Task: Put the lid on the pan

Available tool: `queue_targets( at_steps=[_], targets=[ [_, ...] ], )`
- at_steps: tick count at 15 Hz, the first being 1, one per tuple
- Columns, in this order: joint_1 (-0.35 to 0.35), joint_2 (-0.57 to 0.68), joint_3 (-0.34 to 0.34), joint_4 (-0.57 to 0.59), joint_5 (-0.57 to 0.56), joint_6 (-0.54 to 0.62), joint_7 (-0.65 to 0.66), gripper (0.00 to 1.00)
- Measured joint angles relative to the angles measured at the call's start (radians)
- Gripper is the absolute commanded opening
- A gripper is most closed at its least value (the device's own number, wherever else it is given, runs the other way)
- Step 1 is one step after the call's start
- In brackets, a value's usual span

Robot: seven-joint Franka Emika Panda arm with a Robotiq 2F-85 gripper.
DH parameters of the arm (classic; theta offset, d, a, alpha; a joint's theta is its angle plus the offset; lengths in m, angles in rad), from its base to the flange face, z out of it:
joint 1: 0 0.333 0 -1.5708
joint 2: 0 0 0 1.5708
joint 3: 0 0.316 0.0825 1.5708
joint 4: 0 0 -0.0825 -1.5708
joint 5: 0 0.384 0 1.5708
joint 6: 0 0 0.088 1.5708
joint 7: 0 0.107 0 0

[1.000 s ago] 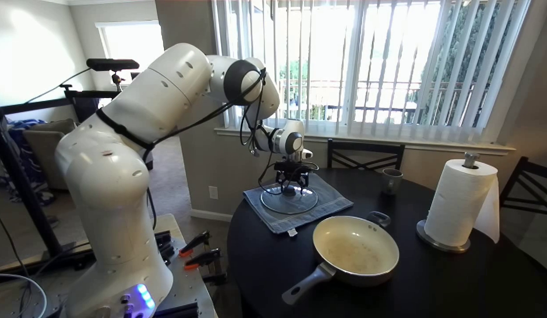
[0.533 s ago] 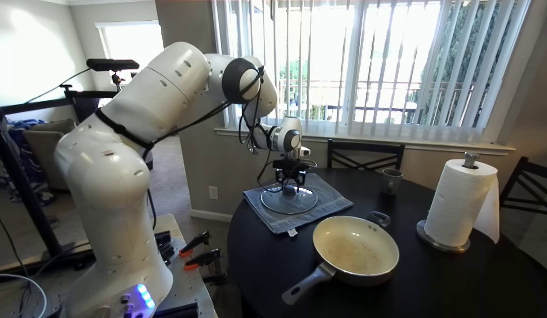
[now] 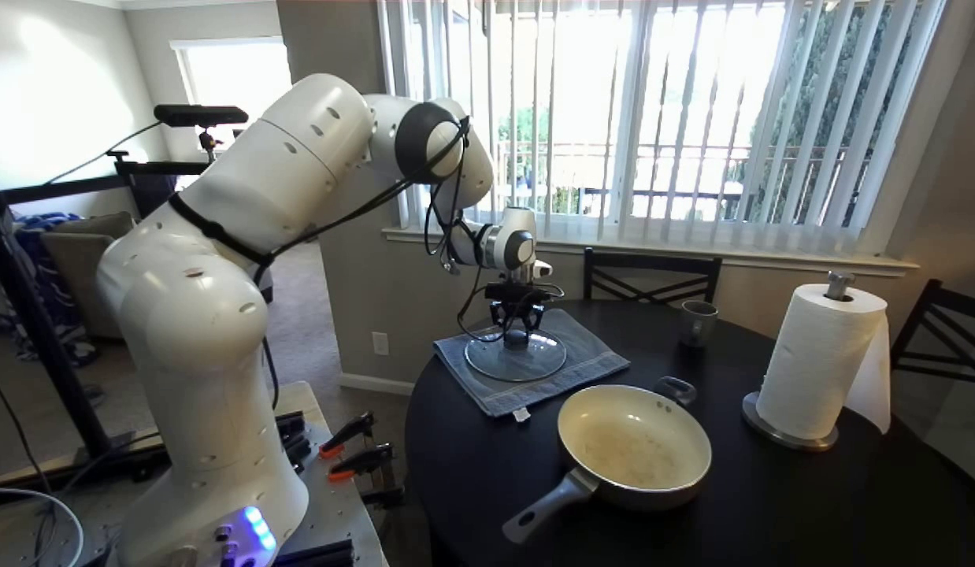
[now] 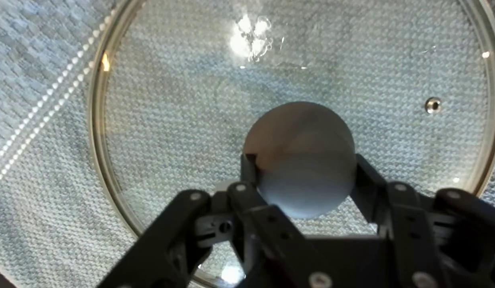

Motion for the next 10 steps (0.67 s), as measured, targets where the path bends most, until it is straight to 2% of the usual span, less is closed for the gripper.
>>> queue_targets(
  at_steps=[4,10],
  targets=[
    [0.01,-0.033,-0.011,-0.044,-0.003,0.0,0.04,0.33],
    [0.047,-0.193,-0.03,-0.189,-0.021,-0.056,0.1,0.33]
  ],
)
